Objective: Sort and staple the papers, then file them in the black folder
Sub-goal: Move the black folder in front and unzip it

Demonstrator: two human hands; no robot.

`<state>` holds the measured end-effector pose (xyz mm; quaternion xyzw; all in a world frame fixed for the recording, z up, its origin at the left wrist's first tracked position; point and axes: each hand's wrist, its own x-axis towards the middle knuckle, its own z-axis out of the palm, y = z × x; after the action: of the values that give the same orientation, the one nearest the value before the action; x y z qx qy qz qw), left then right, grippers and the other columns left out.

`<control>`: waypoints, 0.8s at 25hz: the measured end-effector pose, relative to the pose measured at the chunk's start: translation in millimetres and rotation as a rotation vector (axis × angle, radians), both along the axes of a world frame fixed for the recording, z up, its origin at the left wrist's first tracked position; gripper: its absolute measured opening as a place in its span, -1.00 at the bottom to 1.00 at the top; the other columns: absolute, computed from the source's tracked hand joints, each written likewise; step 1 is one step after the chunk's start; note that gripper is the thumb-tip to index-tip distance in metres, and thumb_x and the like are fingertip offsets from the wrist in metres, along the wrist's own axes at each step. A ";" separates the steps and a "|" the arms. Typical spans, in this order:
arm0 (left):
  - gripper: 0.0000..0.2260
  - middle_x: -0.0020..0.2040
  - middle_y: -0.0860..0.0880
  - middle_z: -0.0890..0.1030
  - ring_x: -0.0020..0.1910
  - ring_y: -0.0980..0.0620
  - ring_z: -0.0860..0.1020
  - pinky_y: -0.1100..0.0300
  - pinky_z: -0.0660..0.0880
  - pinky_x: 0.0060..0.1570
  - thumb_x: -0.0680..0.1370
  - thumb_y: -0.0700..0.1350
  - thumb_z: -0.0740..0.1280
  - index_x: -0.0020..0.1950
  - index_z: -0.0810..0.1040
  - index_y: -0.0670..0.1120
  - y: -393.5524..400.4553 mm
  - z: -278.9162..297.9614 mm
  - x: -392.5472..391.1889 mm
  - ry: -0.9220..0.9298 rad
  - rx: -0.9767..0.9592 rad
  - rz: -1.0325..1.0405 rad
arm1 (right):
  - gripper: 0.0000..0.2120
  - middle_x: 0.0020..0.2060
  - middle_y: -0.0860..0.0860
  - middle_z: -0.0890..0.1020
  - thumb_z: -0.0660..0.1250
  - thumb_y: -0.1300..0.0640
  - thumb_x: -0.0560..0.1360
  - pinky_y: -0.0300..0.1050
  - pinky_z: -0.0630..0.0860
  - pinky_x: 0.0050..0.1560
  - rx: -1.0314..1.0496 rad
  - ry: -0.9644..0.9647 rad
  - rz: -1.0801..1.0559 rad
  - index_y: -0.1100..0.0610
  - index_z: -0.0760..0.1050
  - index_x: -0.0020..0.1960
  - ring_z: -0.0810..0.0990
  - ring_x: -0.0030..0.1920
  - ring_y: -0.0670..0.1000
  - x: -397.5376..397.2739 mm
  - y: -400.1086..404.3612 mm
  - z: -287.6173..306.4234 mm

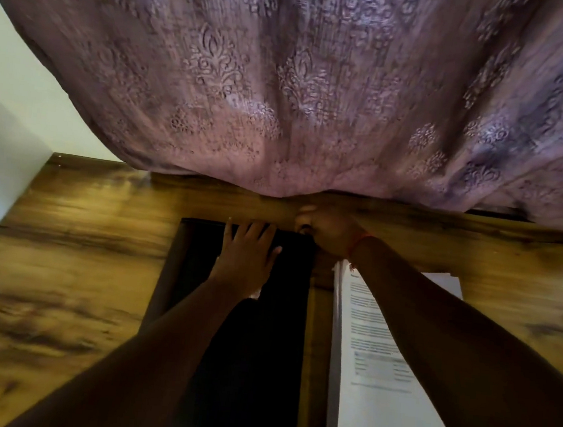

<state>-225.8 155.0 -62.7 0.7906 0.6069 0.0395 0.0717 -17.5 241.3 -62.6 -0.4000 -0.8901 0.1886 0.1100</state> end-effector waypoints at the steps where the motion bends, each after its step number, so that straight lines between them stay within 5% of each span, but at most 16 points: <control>1: -0.56 0.23 -0.12 0.52 0.26 -0.24 0.46 -0.23 0.29 0.32 0.59 0.08 0.02 0.26 0.52 -0.11 8.4 0.2 3.7 -0.056 0.023 0.016 | -0.70 -0.02 0.01 0.63 0.33 0.42 0.35 -0.01 0.54 -0.01 0.009 0.013 0.001 0.08 0.64 -0.08 0.58 -0.01 0.08 1.8 -1.0 -1.2; 5: -0.77 0.13 -0.08 0.52 0.20 -0.18 0.41 -0.11 0.30 0.26 0.50 -0.19 0.23 0.13 0.55 -0.09 21.6 -3.4 7.4 -0.125 -0.006 0.056 | -0.69 -0.10 0.06 0.62 0.31 0.46 0.28 0.06 0.56 -0.10 0.015 0.036 0.064 0.12 0.62 -0.13 0.59 -0.09 0.11 8.7 -5.2 -4.0; 10: -0.86 0.11 -0.04 0.49 0.18 -0.10 0.37 -0.08 0.27 0.23 0.53 -0.21 0.25 0.05 0.50 -0.05 23.5 -8.0 6.4 -0.142 0.003 0.092 | -0.71 -0.16 0.08 0.60 0.30 0.45 0.21 0.04 0.54 -0.15 0.011 0.019 0.150 0.15 0.57 -0.18 0.57 -0.12 0.12 15.7 -8.3 -1.2; 14: -0.88 0.09 -0.05 0.49 0.17 -0.12 0.38 -0.07 0.26 0.21 0.53 -0.21 0.26 0.03 0.49 -0.04 23.5 -11.5 7.2 -0.140 0.012 0.110 | -0.74 -0.16 0.05 0.61 0.36 0.44 0.20 -0.17 0.43 -0.17 -0.030 -0.051 0.144 0.15 0.58 -0.20 0.59 -0.12 0.10 25.5 -15.0 3.5; 20: -0.82 0.06 -0.07 0.51 0.13 -0.15 0.39 -0.07 0.26 0.18 0.47 -0.25 0.26 0.02 0.52 -0.06 21.3 -11.8 8.1 -0.208 0.045 0.125 | -0.83 -0.34 -0.03 0.61 0.52 0.21 0.13 -0.09 0.50 -0.17 0.201 -0.166 0.170 0.06 0.57 -0.35 0.59 -0.22 0.10 21.9 -50.7 18.7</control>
<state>-217.6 176.3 -74.5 0.7441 0.6434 0.1392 0.1139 4.3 190.6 -43.9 -0.3242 -0.9413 0.0734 0.0593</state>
